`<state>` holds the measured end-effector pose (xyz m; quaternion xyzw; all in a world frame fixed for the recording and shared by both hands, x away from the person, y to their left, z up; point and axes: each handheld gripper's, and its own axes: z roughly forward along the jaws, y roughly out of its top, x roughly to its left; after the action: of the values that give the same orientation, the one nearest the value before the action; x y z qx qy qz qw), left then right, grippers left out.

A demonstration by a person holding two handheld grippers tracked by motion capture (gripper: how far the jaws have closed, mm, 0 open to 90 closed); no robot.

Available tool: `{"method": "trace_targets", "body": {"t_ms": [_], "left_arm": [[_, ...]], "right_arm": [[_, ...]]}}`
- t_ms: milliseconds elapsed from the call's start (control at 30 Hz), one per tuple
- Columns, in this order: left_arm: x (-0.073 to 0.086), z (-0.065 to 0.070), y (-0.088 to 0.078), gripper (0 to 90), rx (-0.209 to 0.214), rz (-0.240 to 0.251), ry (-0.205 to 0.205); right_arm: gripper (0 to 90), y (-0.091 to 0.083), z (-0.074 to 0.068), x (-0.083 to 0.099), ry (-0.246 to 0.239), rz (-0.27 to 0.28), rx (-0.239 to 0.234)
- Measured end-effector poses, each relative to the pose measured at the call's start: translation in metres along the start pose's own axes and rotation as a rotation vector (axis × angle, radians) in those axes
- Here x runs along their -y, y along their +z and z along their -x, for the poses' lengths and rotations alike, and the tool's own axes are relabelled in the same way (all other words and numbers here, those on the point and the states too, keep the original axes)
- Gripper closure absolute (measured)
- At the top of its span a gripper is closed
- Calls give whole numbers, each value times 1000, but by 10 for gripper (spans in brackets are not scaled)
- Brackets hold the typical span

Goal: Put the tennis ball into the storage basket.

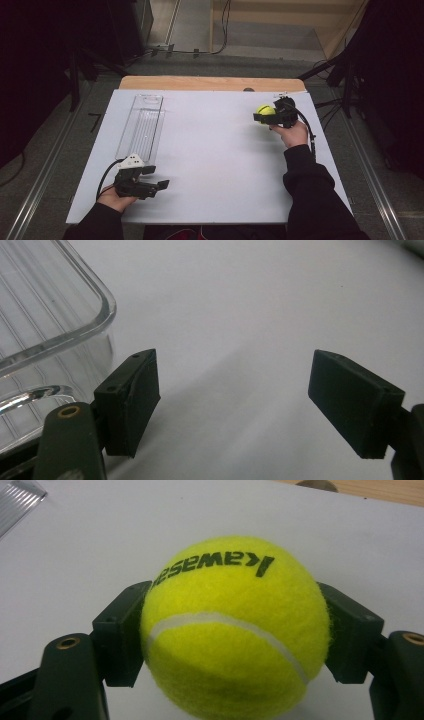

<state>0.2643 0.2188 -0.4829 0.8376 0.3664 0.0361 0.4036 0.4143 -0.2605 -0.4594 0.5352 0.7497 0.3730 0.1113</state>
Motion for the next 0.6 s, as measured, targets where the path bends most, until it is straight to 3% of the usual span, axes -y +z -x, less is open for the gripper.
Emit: {"method": "trace_targets", "body": {"t_ms": [600], "left_arm": [[0, 0, 0, 210, 0, -4, 5]], "right_arm": [[230, 1, -16, -2, -40, -10, -33]]}}
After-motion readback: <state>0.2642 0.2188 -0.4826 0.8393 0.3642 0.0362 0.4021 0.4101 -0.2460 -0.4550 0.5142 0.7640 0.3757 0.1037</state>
